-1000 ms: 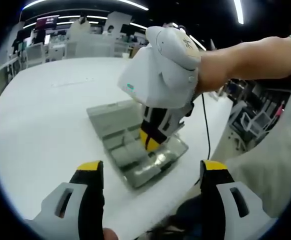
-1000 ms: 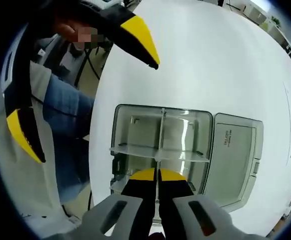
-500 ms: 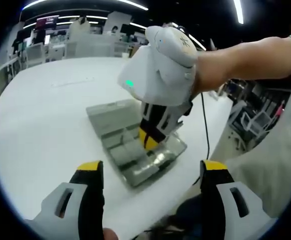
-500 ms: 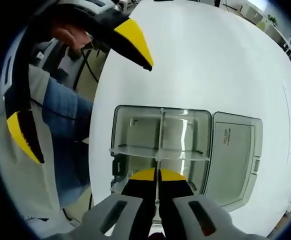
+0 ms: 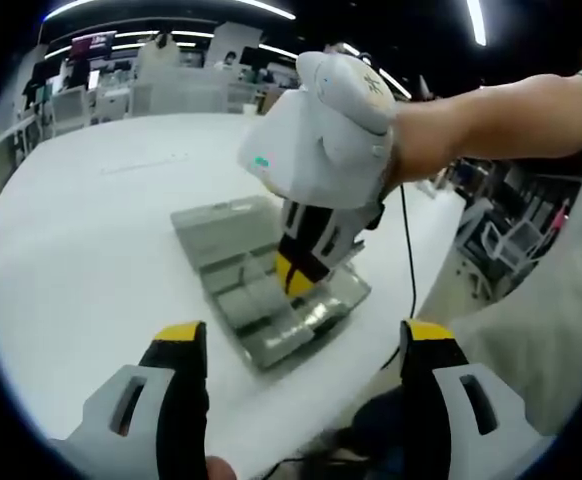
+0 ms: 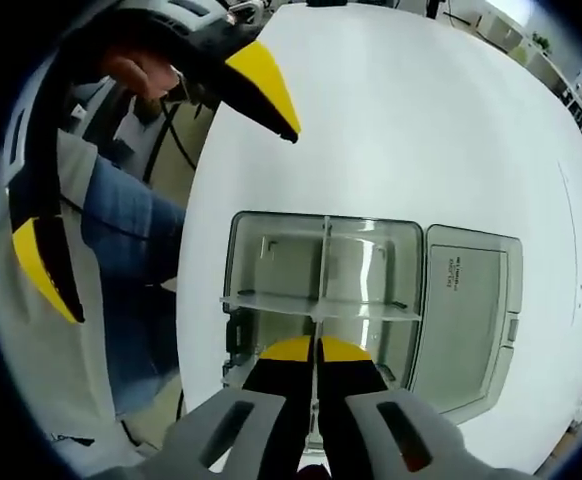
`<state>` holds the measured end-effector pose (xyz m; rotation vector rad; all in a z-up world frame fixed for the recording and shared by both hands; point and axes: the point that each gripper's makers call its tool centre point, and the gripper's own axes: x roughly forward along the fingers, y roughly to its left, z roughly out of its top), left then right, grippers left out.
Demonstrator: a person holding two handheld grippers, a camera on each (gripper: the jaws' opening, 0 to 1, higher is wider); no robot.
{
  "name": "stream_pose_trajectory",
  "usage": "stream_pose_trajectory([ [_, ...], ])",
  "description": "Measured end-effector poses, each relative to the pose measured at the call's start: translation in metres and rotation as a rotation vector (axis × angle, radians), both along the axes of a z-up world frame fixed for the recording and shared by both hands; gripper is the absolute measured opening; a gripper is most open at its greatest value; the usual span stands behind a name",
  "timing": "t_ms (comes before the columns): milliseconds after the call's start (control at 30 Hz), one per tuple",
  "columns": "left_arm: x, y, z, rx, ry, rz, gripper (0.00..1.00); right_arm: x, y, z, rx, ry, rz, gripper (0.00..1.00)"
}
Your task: Insert the divider into the dual guide fixture by aligning both edges with the guide slots and pushing it downward to the bottom, including one-sided entry, uneven engagement, binding, and posture correction.
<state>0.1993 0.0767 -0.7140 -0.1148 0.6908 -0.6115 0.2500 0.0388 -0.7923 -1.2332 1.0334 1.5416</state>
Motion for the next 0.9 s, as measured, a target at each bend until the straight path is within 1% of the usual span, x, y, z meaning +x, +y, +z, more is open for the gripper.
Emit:
stream_pose_trajectory([
  [67, 0.000, 0.000, 0.000, 0.002, 0.000, -0.001, 0.76, 0.000, 0.000, 0.000, 0.007, 0.003, -0.009, 0.00],
  [200, -0.002, 0.001, 0.000, 0.005, 0.003, 0.000, 0.76, -0.001, 0.001, -0.002, 0.016, -0.015, 0.002, 0.00],
  [367, -0.005, 0.002, -0.001, 0.010, 0.007, -0.001, 0.76, 0.000, 0.002, -0.002, 0.031, -0.011, -0.043, 0.00],
  [600, -0.010, 0.001, -0.003, 0.018, 0.016, -0.013, 0.76, 0.000, 0.002, -0.002, 0.091, -0.019, -0.094, 0.00],
  [767, -0.010, -0.001, -0.003, 0.024, 0.017, -0.026, 0.76, 0.001, 0.003, -0.001, 0.117, -0.017, -0.121, 0.00],
  [900, -0.011, -0.002, -0.003, 0.029, 0.019, -0.034, 0.76, 0.001, 0.000, -0.001, 0.114, -0.022, -0.117, 0.00],
])
